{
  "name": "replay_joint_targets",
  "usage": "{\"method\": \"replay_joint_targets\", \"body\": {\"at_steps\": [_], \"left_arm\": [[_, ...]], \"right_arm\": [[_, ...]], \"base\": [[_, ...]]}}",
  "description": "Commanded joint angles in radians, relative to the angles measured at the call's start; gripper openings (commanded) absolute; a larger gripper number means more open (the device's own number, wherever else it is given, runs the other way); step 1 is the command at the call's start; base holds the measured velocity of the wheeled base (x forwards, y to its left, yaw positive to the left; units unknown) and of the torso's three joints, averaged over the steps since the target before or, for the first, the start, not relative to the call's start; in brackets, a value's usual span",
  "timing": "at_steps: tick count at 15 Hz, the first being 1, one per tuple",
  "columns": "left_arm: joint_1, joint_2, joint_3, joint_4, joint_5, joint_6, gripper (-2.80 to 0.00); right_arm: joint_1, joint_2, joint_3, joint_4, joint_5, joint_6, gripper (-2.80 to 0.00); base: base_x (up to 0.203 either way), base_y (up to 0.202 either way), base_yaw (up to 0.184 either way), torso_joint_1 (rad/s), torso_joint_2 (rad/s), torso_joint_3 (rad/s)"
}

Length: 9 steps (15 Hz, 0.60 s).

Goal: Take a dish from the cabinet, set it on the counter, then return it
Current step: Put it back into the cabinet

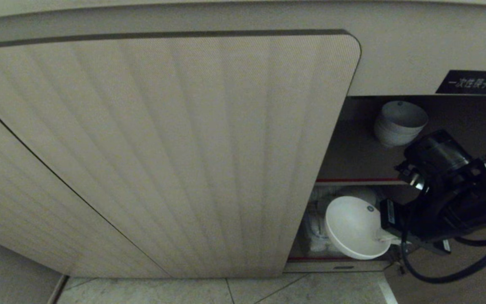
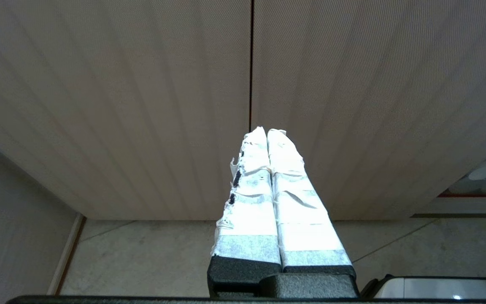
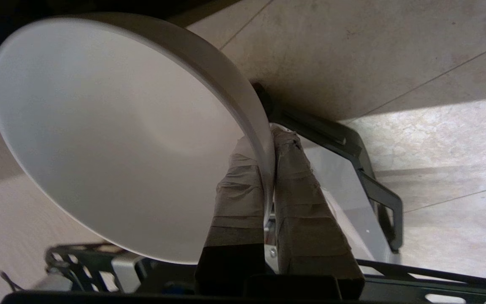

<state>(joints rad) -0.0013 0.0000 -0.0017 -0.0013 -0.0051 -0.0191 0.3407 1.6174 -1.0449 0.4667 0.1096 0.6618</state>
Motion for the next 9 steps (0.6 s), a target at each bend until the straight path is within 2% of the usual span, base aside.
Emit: {"method": "replay_joint_targets", "body": {"at_steps": [1, 3, 9], "left_arm": [[0.001, 0.0, 0.0, 0.0, 0.0, -0.001, -2.8], [0.001, 0.0, 0.0, 0.0, 0.001, -0.001, -2.8], [0.0, 0.0, 0.0, 0.0, -0.001, -0.001, -2.8]], "right_arm": [[-0.014, 0.001, -0.001, -0.003, -0.002, 0.02, -2.8], [-0.028, -0.007, -0.013, -0.005, -0.004, 0.045, -2.8], [-0.045, -0.06, -0.019, 0.014, 0.0, 0.047, -2.8]], "base": [[0.0, 0.0, 0.0, 0.0, 0.0, 0.0], [0.0, 0.0, 0.0, 0.0, 0.0, 0.0], [0.0, 0.0, 0.0, 0.0, 0.0, 0.0]]}}
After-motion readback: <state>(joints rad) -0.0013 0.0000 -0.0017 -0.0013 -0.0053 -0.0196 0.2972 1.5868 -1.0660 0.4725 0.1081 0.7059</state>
